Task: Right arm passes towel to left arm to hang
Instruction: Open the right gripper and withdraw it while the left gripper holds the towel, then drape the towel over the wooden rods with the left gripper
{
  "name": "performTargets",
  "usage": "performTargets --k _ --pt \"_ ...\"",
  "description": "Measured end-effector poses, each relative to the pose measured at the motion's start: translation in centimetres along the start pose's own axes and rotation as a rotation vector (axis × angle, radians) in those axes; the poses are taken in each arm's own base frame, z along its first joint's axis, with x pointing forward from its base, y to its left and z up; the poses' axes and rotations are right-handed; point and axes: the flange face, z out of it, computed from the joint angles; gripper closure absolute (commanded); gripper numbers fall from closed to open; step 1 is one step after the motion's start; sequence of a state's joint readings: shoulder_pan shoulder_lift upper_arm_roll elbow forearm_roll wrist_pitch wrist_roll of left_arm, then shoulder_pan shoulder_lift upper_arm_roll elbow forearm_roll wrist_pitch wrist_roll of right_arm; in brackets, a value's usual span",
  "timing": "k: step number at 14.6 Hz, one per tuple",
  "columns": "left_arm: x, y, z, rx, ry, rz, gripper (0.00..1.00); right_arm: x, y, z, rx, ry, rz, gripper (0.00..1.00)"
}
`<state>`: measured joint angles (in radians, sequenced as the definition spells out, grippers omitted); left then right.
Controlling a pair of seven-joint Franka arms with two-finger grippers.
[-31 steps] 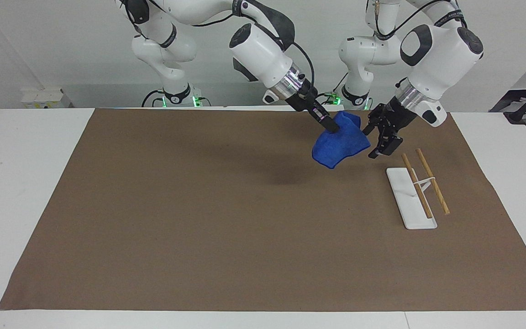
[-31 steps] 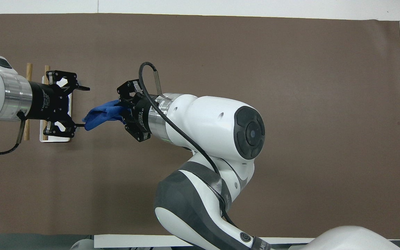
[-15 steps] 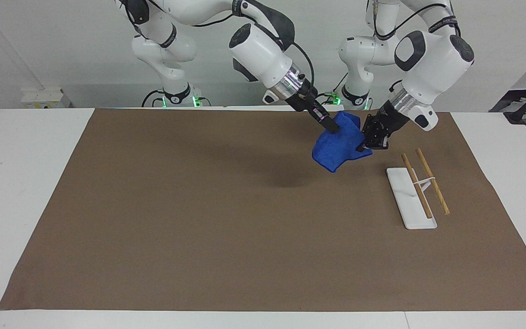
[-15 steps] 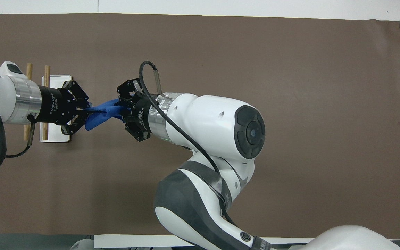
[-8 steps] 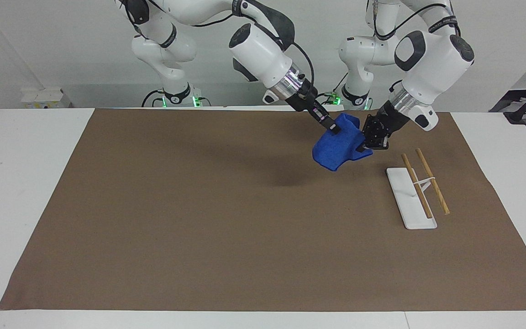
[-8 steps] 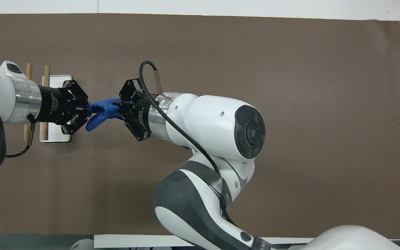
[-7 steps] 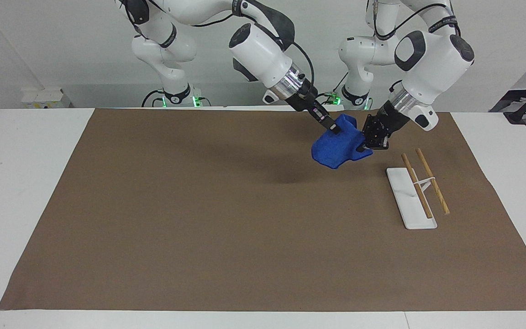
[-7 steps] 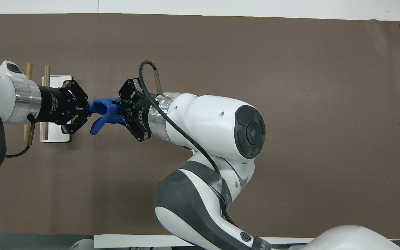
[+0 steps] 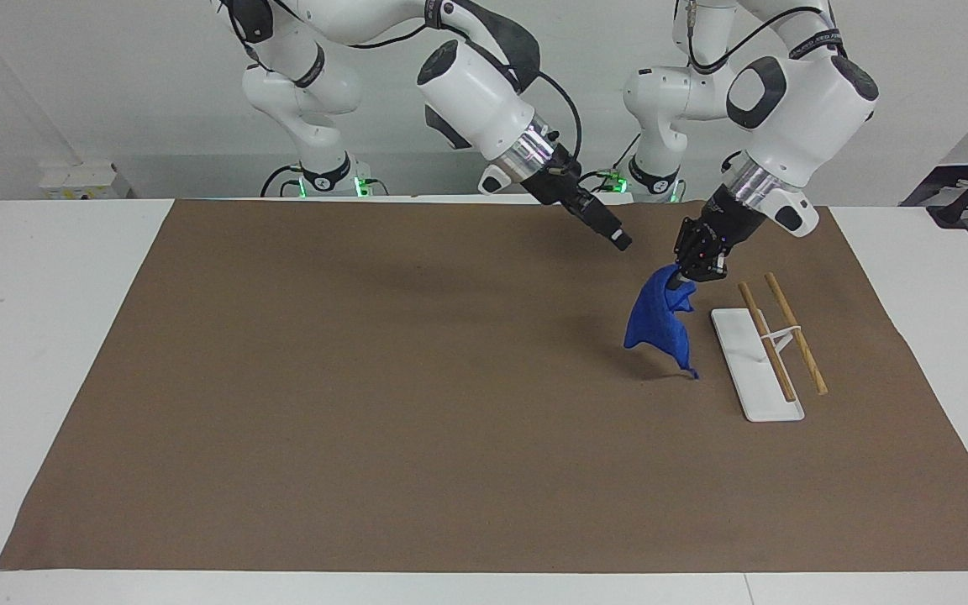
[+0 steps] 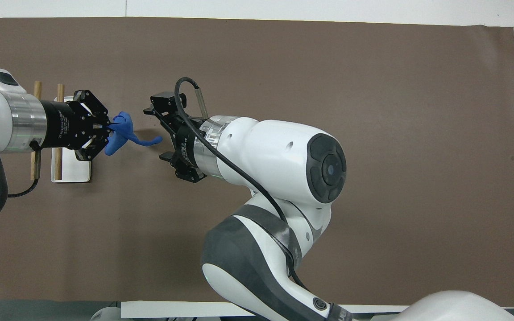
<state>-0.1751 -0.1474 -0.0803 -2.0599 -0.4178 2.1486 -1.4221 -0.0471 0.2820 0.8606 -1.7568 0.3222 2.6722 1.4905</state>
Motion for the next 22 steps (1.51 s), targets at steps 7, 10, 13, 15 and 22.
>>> performTargets --k 7,10,13,15,22 --pt "5.4 0.6 -1.6 -0.037 0.036 0.360 1.00 14.1 3.8 -4.2 -0.280 0.150 -0.663 0.00" --pt "8.1 0.7 -2.5 -0.051 0.055 0.376 1.00 22.5 5.9 -10.4 -0.481 0.073 -0.829 0.00" --pt "10.9 0.7 -3.4 -0.083 0.086 0.375 1.00 30.3 8.5 -18.2 -0.592 -0.008 -0.856 0.00" --pt "12.9 0.5 -4.0 -0.091 0.103 0.391 1.00 33.1 9.6 -22.4 -0.713 0.045 -0.859 0.00" --pt "17.2 0.0 -5.2 -0.127 0.163 0.455 1.00 36.8 10.5 -31.9 -0.881 0.172 -0.898 0.00"
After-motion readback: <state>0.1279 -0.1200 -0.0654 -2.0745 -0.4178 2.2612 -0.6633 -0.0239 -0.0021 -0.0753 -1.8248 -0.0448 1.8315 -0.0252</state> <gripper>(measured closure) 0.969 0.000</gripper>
